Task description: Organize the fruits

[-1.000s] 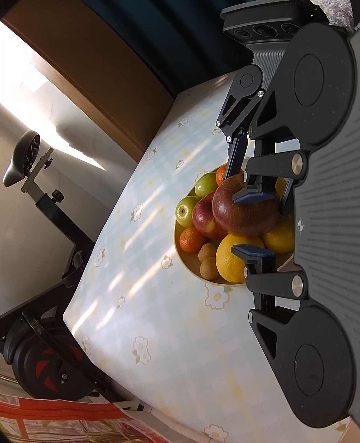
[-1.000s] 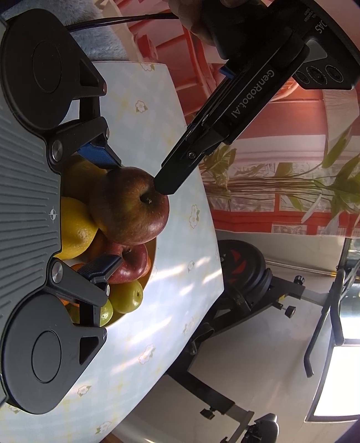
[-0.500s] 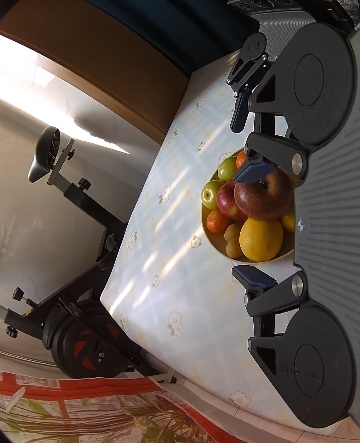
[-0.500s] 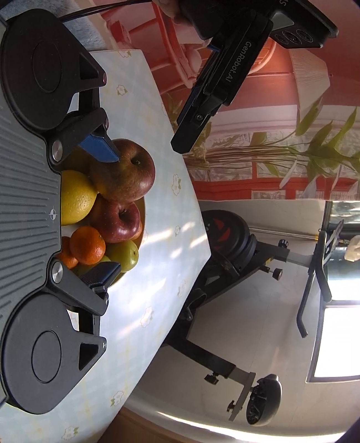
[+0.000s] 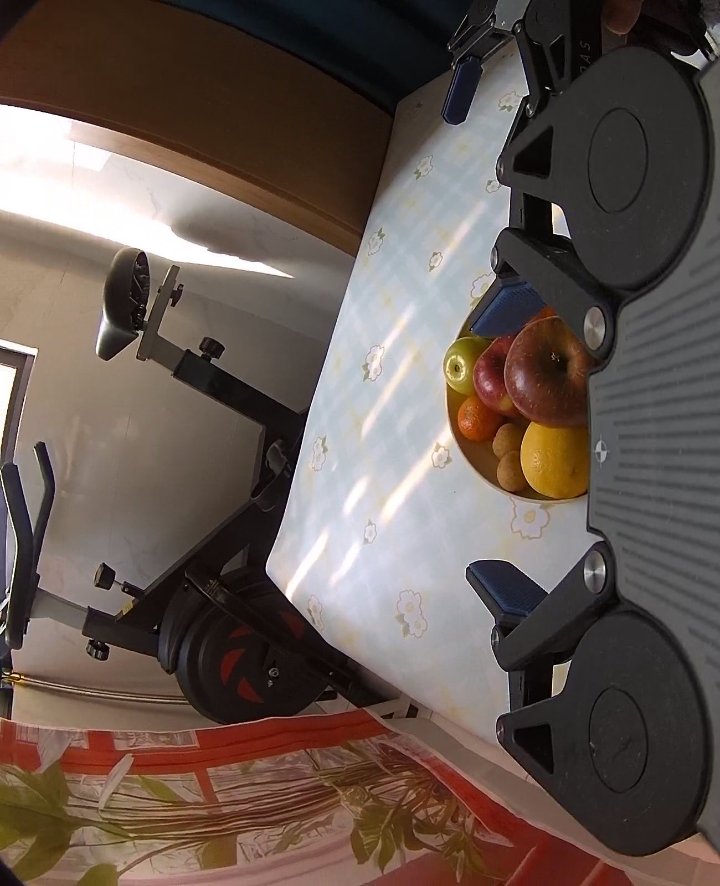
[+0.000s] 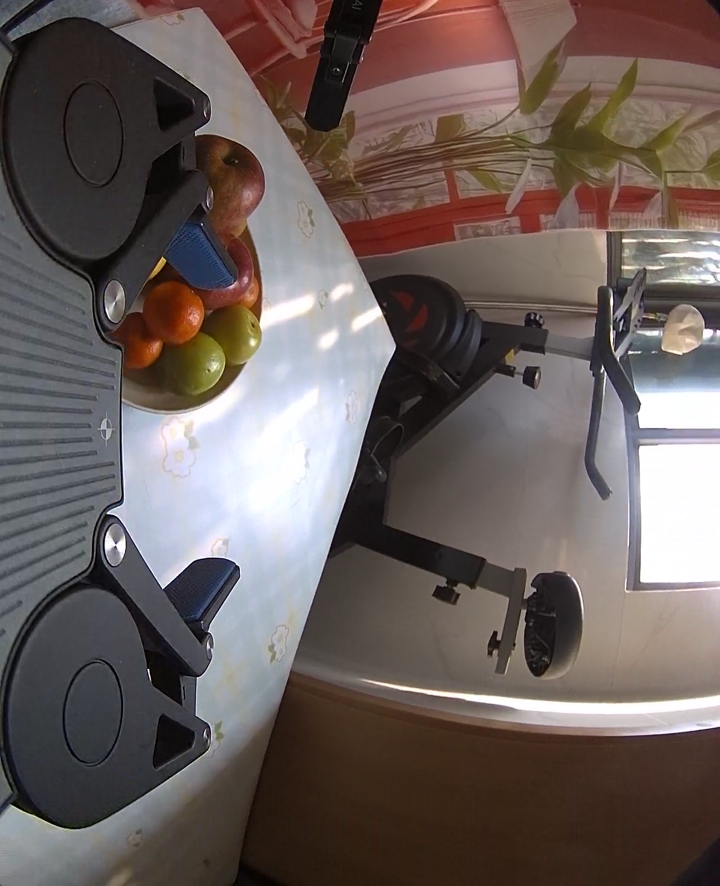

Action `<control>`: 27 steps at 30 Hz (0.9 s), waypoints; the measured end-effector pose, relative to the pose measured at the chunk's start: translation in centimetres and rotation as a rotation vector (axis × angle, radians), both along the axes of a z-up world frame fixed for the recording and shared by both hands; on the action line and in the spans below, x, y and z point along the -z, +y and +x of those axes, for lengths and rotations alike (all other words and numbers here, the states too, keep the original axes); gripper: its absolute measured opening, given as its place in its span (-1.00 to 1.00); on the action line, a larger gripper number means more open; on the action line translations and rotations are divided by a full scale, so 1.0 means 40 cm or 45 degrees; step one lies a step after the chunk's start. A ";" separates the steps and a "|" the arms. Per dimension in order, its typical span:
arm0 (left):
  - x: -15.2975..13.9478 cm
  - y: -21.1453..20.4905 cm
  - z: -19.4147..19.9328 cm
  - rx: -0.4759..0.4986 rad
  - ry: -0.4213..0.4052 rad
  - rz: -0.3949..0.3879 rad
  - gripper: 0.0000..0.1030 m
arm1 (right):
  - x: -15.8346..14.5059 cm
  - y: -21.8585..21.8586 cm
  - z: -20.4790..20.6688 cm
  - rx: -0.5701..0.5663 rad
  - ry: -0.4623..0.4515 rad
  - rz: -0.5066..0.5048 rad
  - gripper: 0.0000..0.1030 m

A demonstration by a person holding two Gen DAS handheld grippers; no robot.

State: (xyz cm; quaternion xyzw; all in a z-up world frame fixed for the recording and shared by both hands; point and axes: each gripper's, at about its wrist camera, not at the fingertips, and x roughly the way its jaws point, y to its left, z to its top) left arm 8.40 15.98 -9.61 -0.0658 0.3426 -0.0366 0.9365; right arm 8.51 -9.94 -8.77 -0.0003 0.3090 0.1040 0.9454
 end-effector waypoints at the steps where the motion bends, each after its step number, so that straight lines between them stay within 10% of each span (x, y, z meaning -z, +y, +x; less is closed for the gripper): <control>1: -0.005 -0.005 -0.004 -0.004 -0.009 0.015 0.76 | -0.004 -0.012 -0.003 0.031 0.003 0.006 0.99; 27: -0.243 -0.200 -0.073 0.057 -0.321 0.170 0.80 | -0.226 -0.132 -0.098 0.341 -0.050 0.056 0.99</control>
